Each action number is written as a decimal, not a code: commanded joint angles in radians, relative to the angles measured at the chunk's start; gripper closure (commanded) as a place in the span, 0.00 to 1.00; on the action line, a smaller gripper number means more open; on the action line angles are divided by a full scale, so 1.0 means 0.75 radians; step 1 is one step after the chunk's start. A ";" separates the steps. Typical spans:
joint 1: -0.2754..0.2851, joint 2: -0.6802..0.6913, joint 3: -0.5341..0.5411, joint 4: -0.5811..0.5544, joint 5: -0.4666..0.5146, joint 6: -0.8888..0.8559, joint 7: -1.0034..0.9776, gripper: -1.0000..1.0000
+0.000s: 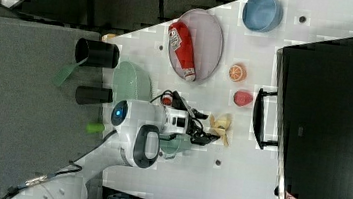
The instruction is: Pick banana from table and place on oven.
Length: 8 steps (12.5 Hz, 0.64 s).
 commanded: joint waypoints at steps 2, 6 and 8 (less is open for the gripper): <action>-0.006 -0.025 -0.007 0.003 0.028 0.028 0.044 0.42; -0.004 -0.030 -0.004 0.004 0.028 0.043 0.044 0.79; -0.004 -0.077 -0.001 0.007 0.028 0.041 0.044 0.79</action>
